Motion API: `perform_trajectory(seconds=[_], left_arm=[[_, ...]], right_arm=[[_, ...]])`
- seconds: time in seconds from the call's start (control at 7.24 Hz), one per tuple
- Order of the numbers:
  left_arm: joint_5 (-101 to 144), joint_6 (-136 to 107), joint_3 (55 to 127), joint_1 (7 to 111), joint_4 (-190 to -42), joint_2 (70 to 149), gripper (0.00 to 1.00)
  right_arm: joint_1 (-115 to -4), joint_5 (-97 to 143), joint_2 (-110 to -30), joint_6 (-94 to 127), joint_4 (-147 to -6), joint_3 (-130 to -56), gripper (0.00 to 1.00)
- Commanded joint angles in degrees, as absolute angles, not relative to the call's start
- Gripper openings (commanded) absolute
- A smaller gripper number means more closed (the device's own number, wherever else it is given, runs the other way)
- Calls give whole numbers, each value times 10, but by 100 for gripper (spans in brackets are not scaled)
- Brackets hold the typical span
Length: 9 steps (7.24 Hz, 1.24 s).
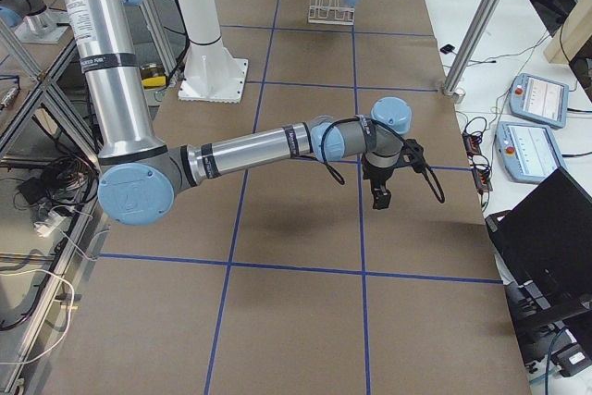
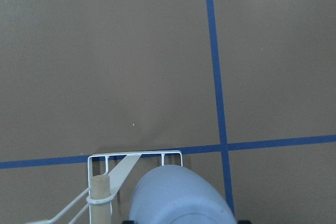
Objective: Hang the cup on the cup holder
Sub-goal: 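Lower the cup onto a wooden peg and open the left gripper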
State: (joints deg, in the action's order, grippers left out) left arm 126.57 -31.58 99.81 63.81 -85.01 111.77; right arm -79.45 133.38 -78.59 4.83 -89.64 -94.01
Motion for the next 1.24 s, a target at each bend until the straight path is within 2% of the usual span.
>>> perform_trajectory(seconds=[0.0,0.41,0.55,0.69,0.97,1.11], left_arm=[[1283,-316,1013,635,-852,1104,98],[1284,-295,1063,646,-845,1076,98],[1288,-247,1072,680,-843,1064,98],[1290,-186,1071,717,-844,1030,98],[1291,-132,1022,803,-845,982,98],[1290,-134,1018,809,-845,967,98]], right_arm=[[-795,1327,-794,49,-893,-961,100],[-798,1331,-836,56,-893,-987,100],[-800,1332,-854,56,-896,-985,100],[-809,1334,-873,54,-893,-986,100],[-836,1360,-893,54,-892,-985,100],[-842,1364,-896,54,-896,-984,100]])
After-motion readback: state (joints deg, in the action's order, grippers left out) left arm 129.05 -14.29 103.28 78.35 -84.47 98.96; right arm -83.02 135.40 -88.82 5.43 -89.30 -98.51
